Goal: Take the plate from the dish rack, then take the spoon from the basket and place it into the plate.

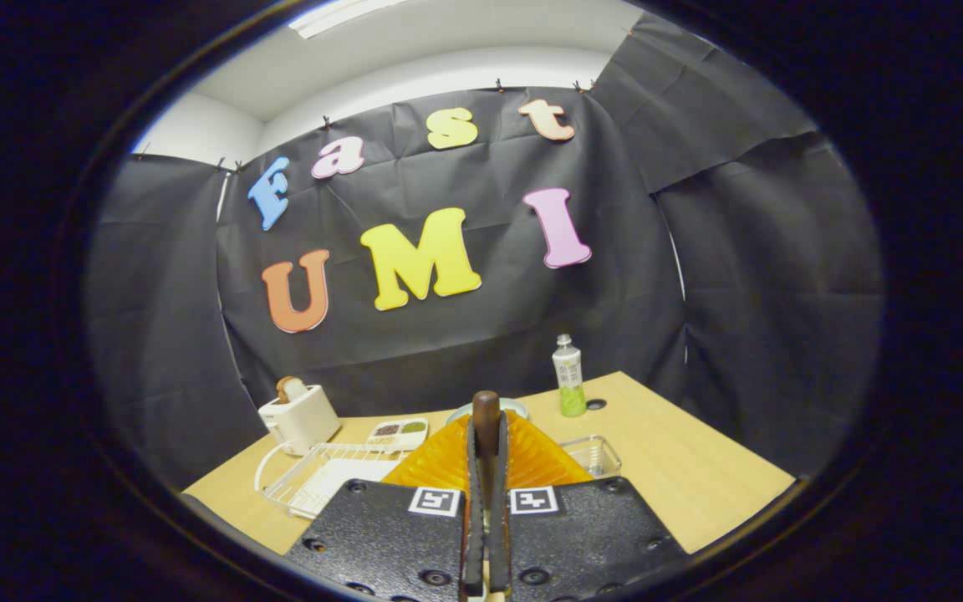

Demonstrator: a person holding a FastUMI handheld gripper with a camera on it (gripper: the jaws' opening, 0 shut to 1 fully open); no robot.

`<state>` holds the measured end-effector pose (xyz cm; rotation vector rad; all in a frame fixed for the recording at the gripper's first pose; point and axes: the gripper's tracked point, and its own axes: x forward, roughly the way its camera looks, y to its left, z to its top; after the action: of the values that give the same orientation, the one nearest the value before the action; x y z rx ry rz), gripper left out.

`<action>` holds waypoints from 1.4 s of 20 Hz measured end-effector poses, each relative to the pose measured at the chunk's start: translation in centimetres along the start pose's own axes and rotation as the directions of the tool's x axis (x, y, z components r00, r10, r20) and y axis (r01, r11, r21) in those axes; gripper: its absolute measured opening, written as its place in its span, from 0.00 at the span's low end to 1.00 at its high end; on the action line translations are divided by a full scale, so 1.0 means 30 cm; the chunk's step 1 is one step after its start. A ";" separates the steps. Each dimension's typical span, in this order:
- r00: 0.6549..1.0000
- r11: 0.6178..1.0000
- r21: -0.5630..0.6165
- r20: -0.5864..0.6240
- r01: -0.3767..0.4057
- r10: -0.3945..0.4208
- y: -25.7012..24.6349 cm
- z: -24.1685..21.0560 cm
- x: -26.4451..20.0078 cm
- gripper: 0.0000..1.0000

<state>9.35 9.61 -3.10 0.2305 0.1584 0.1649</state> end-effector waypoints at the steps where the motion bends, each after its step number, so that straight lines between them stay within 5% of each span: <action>1: 1.000 1.000 0.004 -0.009 -0.004 0.004 0.025 -0.042 -0.010 0.08; 12: 0.996 0.991 0.128 -0.081 -0.031 0.041 0.221 -0.405 -0.057 0.09; 20: 0.995 0.987 0.156 -0.087 -0.029 0.043 0.185 -0.472 -0.080 0.19; 28: 0.995 1.000 -0.013 0.094 0.020 -0.019 0.086 -0.271 -0.139 0.81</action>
<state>3.49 13.08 -9.73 0.2225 0.0661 0.1351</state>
